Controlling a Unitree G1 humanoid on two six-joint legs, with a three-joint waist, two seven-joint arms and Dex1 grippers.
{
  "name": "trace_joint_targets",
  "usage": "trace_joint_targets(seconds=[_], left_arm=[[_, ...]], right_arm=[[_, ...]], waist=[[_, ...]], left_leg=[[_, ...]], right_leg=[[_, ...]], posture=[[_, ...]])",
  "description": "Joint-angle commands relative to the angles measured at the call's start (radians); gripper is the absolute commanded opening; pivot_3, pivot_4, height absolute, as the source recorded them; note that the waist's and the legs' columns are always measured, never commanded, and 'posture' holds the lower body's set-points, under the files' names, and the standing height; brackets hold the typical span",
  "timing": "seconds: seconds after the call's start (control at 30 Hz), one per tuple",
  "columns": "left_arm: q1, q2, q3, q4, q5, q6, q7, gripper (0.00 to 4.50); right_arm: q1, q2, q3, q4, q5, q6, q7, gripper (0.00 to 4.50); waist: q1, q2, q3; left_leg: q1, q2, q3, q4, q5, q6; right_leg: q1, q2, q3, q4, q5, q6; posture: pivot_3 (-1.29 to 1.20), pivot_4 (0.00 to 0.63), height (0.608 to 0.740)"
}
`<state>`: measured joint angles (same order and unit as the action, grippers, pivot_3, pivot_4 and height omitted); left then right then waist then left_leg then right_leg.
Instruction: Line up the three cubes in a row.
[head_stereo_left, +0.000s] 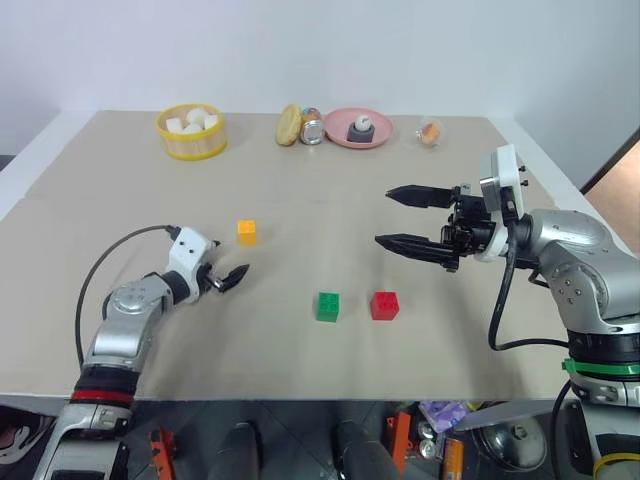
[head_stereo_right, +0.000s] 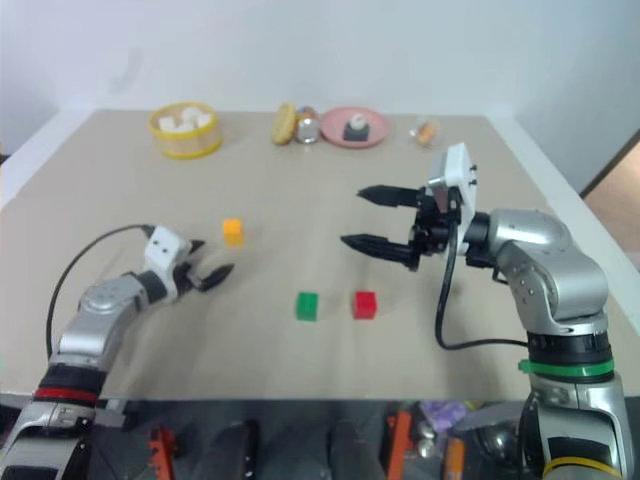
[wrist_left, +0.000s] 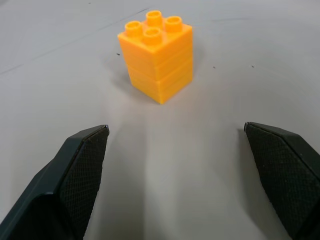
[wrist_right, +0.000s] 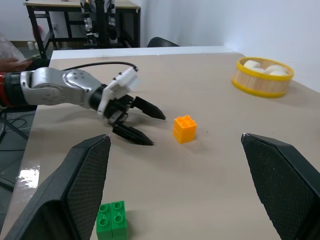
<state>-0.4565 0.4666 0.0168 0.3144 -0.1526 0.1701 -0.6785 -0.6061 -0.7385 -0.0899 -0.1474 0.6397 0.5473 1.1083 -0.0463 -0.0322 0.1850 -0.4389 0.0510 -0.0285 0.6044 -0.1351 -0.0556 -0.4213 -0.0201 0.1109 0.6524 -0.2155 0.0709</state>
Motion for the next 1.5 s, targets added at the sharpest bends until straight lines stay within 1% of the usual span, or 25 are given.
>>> trace_joint_targets(seconds=[0.03, 0.17, 0.33, 0.63, 0.93, 1.07, 1.2, 1.37, 1.5], left_arm=[[-0.079, -0.026, -0.012, 0.086, 0.030, -0.028, 0.029, 4.47], [-0.148, -0.057, -0.029, 0.161, 0.045, -0.049, 0.025, 4.47], [-0.195, -0.070, -0.025, 0.209, 0.045, -0.055, 0.016, 4.47], [-0.232, -0.095, -0.029, 0.259, 0.046, -0.049, 0.021, 4.47], [-0.247, -0.104, -0.021, 0.269, 0.037, -0.020, 0.022, 4.47], [-0.245, -0.107, -0.023, 0.245, 0.036, 0.004, 0.024, 4.47], [-0.227, -0.110, -0.018, 0.178, 0.024, 0.085, 0.039, 4.47], [-0.164, -0.119, 0.008, -0.005, -0.010, 0.280, 0.107, 4.47], [-0.127, -0.135, 0.016, -0.112, -0.025, 0.396, 0.162, 4.47]], right_arm=[[-0.006, -0.003, -0.026, -0.040, 0.016, -0.003, -0.010, 4.33], [-0.005, 0.002, -0.021, -0.037, 0.010, -0.009, -0.013, 4.33], [-0.007, 0.003, -0.023, -0.034, 0.014, -0.006, -0.016, 4.33], [-0.015, 0.014, -0.014, -0.021, 0.007, -0.014, -0.019, 4.33], [-0.021, 0.023, -0.012, -0.014, 0.003, -0.016, -0.017, 4.33], [-0.020, 0.024, -0.011, -0.013, 0.001, -0.017, -0.017, 4.33], [-0.018, 0.027, -0.010, -0.016, 0.001, -0.015, -0.017, 4.33], [-0.013, 0.030, -0.011, -0.019, 0.003, -0.013, -0.016, 4.33], [-0.018, 0.036, -0.007, -0.011, -0.001, -0.018, -0.014, 4.33]], waist=[[0.001, 0.000, 0.000], [0.001, 0.000, 0.000], [0.001, 0.000, 0.000], [0.001, 0.000, 0.000], [0.001, 0.000, 0.000], [0.001, 0.000, 0.000], [0.000, 0.000, 0.000], [-0.001, 0.000, 0.000], [-0.001, 0.000, 0.000]], left_leg=[[0.000, -0.001, 0.000, 0.000, 0.001, 0.000], [-0.001, -0.002, 0.000, 0.000, 0.002, 0.001], [-0.002, -0.002, 0.000, 0.000, 0.003, 0.001], [-0.003, -0.003, 0.000, -0.003, 0.003, 0.001], [-0.004, -0.003, 0.000, -0.003, 0.003, 0.001], [-0.004, -0.003, -0.001, -0.003, 0.003, 0.001], [-0.004, -0.003, -0.001, -0.003, 0.003, 0.001], [-0.004, -0.003, -0.001, -0.003, 0.003, 0.001], [-0.004, -0.003, -0.001, -0.004, 0.002, 0.001]], right_leg=[[0.000, -0.001, 0.000, 0.000, 0.000, 0.000], [0.001, -0.003, 0.000, -0.001, 0.001, 0.002], [0.001, -0.003, 0.000, -0.001, 0.001, 0.003], [0.000, -0.002, 0.000, -0.002, -0.004, 0.005], [0.000, -0.003, 0.000, -0.002, -0.003, 0.005], [0.000, -0.003, 0.000, -0.002, -0.004, 0.006], [0.000, -0.003, 0.000, -0.002, -0.004, 0.006], [0.000, -0.002, 0.000, -0.002, -0.004, 0.006], [0.000, -0.002, 0.000, -0.002, -0.004, 0.006]], posture=[[0.00, 0.150, 0.740], [0.00, 0.150, 0.740], [0.00, 0.150, 0.740], [0.00, 0.150, 0.740], [0.00, 0.150, 0.740], [0.00, 0.150, 0.740], [0.00, 0.150, 0.740], [0.00, 0.150, 0.740], [0.00, 0.150, 0.740]])
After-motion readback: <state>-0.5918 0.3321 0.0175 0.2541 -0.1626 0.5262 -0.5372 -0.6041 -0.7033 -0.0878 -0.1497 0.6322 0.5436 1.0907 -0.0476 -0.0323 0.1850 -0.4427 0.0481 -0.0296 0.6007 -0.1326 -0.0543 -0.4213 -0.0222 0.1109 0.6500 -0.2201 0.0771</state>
